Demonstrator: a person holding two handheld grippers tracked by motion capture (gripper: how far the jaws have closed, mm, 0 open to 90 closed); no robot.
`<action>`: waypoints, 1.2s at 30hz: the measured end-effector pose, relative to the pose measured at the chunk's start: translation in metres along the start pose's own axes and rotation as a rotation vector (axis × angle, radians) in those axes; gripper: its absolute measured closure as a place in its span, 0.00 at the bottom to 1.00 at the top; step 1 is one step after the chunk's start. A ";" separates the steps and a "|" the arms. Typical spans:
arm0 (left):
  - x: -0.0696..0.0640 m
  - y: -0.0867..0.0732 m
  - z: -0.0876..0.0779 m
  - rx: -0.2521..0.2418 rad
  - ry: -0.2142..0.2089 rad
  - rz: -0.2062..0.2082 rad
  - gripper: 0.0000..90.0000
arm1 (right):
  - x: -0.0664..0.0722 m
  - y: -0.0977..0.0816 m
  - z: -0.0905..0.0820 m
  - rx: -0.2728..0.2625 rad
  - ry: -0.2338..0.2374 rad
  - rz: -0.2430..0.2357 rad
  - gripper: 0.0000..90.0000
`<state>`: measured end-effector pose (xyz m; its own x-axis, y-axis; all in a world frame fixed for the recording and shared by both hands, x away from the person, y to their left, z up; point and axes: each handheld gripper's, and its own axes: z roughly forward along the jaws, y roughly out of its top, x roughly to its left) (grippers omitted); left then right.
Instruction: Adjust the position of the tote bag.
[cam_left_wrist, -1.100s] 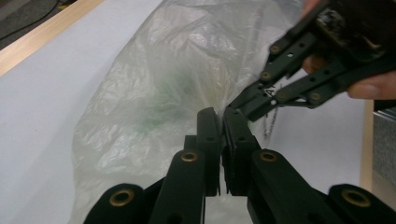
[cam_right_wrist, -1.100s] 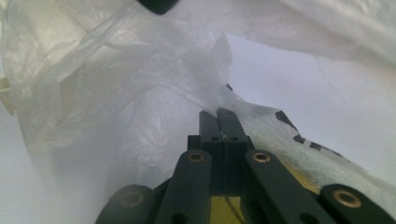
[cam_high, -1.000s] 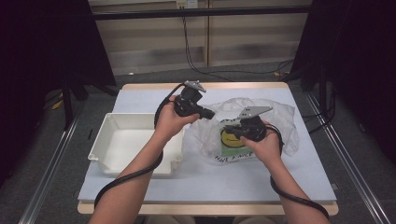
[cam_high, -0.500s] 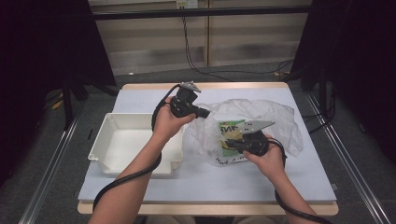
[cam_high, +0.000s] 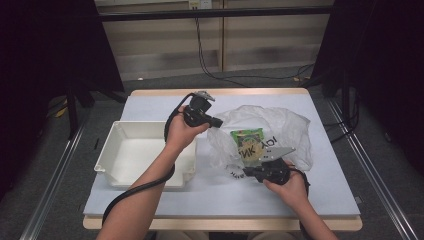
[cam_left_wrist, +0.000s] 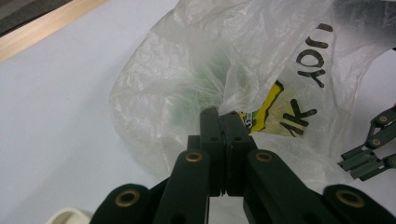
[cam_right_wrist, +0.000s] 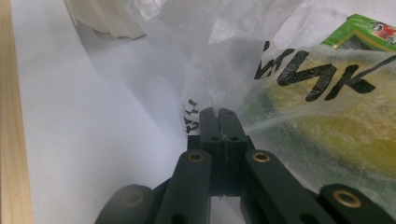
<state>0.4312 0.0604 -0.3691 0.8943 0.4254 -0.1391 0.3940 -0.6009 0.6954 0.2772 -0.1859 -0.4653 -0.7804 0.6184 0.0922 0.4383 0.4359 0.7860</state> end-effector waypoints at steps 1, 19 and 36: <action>0.000 0.001 0.002 -0.005 -0.005 0.004 0.99 | 0.000 0.000 0.000 0.001 -0.001 0.005 1.00; -0.006 0.012 0.016 0.022 -0.011 0.022 1.00 | 0.016 -0.018 -0.009 0.023 -0.013 0.009 1.00; 0.000 0.012 0.017 0.036 -0.005 0.027 1.00 | 0.024 -0.015 -0.016 0.010 -0.046 0.023 0.81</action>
<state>0.4397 0.0416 -0.3729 0.9055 0.4059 -0.1241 0.3773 -0.6359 0.6733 0.2445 -0.1876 -0.4656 -0.7487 0.6578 0.0819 0.4608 0.4276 0.7777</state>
